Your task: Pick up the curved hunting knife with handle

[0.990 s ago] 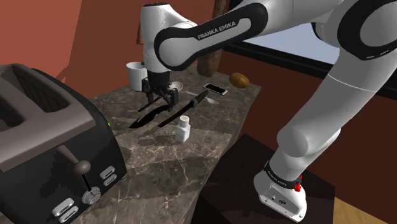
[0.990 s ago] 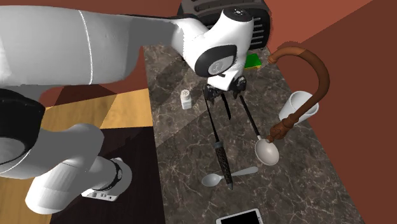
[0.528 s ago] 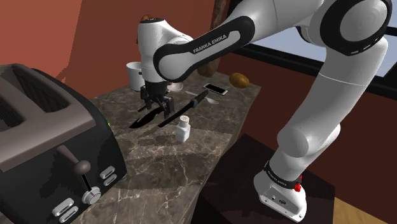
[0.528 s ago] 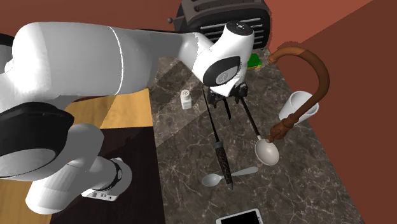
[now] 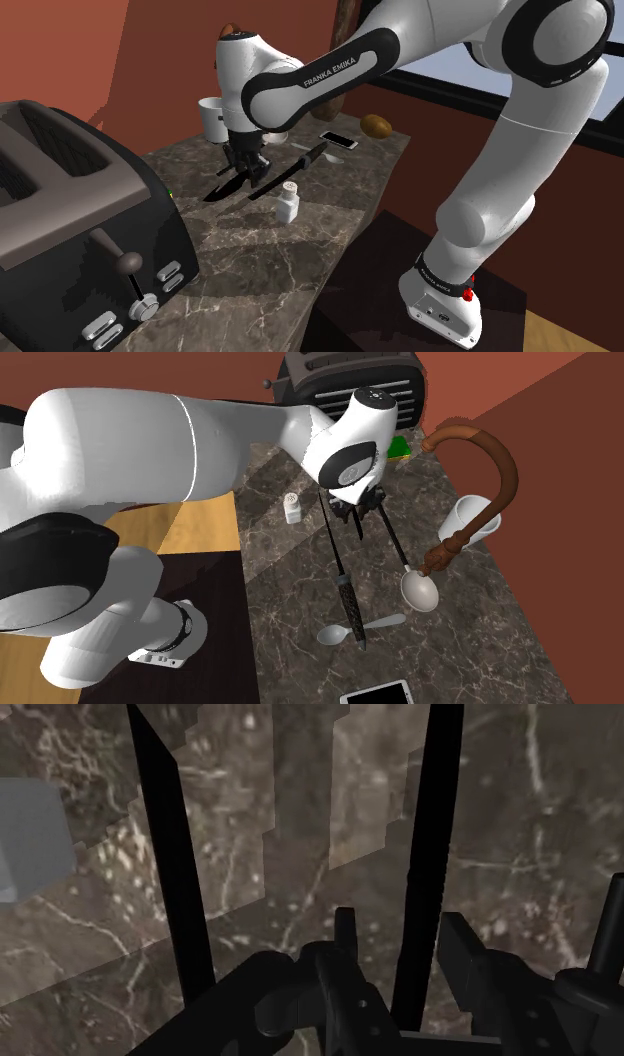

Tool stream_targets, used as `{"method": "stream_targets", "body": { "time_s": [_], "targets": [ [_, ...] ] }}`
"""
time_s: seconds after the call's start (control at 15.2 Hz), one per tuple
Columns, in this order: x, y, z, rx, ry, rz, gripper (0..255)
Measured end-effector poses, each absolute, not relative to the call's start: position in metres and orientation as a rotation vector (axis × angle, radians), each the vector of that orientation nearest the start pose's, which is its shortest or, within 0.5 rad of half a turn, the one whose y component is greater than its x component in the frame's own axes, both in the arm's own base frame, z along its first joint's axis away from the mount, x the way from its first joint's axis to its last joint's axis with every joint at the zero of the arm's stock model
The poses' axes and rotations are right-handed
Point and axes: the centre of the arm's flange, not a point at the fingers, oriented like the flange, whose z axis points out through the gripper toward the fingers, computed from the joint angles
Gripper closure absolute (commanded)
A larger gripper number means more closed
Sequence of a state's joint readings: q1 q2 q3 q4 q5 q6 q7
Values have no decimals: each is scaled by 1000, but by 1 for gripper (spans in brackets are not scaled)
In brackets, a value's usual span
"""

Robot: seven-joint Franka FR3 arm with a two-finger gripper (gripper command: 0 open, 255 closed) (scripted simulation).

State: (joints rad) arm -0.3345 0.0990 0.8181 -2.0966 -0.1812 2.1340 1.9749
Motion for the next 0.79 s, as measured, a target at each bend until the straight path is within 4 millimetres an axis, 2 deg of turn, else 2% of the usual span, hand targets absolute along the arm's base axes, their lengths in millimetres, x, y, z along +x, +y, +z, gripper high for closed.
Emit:
{"method": "stream_targets", "body": {
  "time_s": [0.4,0.79],
  "targets": [
    [496,246,388,-2445,2047,-105,255],
    [498,245,416,-2439,2046,-103,255]
  ]
}}
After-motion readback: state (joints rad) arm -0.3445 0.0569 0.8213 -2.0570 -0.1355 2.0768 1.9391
